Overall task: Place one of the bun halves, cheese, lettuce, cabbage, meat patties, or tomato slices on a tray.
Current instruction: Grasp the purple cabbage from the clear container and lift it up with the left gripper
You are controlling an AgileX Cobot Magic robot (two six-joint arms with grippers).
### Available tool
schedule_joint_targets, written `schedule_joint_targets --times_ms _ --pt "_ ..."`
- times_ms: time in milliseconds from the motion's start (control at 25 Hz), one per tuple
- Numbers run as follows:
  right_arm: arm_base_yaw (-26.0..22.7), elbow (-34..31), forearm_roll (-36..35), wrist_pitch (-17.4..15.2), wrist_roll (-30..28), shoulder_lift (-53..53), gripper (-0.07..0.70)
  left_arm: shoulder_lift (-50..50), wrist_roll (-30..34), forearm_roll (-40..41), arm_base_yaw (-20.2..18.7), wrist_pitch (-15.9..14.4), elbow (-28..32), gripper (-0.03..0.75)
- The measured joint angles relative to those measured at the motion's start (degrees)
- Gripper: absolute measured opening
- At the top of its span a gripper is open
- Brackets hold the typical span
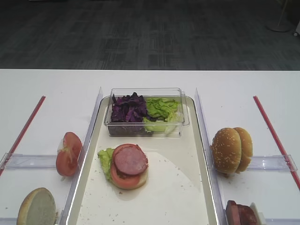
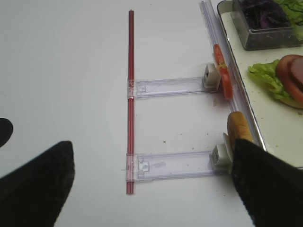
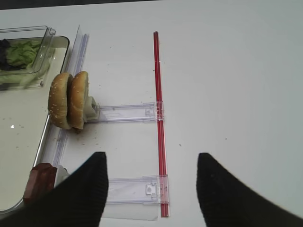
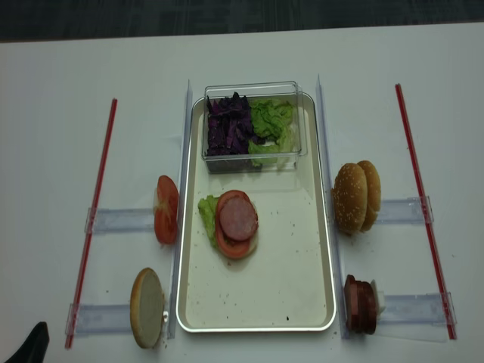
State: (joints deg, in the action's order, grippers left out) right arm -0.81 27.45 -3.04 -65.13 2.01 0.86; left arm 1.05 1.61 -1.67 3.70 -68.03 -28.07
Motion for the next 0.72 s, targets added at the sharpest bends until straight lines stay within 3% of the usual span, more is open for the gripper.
schedule_joint_targets --times_ms 560,720 --pt "0.0 0.0 0.0 0.0 0.0 0.0 0.445 0.0 0.0 0.0 0.0 0.2 0.0 0.618" --pt "0.0 0.0 0.0 0.0 0.0 0.0 0.438 -5.2 -0.1 0.0 0.0 0.4 0.0 0.618"
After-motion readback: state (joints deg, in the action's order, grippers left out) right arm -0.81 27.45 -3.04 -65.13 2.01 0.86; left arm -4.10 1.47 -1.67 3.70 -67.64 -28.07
